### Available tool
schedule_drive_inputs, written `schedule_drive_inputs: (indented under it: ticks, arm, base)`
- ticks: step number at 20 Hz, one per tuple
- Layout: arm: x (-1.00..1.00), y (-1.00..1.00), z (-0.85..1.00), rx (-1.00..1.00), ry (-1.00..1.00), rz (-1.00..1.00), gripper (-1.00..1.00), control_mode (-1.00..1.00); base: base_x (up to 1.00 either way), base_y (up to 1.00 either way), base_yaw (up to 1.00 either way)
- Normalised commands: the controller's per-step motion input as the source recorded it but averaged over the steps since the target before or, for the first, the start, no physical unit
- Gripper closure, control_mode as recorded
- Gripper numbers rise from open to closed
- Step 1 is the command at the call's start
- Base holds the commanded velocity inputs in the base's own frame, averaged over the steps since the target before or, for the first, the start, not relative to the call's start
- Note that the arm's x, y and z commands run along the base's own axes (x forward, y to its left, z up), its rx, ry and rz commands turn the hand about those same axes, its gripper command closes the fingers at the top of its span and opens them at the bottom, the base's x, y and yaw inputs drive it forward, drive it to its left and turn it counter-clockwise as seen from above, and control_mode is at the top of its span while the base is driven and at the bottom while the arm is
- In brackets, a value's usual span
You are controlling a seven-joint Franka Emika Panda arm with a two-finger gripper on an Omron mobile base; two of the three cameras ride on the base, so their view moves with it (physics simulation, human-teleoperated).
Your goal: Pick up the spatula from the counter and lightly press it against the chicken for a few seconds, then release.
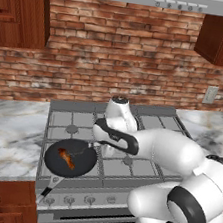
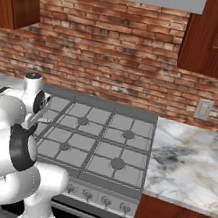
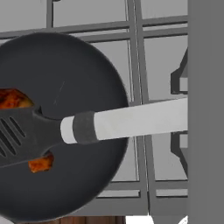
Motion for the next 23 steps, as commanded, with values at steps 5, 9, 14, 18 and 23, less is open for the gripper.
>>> schedule_drive_inputs:
  ticks: [5,9,14,18,23]
  arm:
    - [-0.08,-0.21,0.56,0.0,0.0,0.0,1.0,-1.0]
    - [-0.12,-0.21,0.49,0.0,0.0,0.0,1.0,-1.0]
    - [-0.16,-0.1,0.44,0.0,-0.04,0.0,1.0,-1.0]
    - [-0.09,-0.05,0.47,0.0,-0.04,-0.02,1.0,-1.0]
    - [-0.1,-0.15,0.28,0.09,0.0,-0.11,1.0,-1.0]
  base:
    - [0.0,0.0,0.0]
    - [0.0,0.0,0.0]
    - [0.0,0.0,0.0]
    - [0.0,0.0,0.0]
    - [0.0,0.0,0.0]
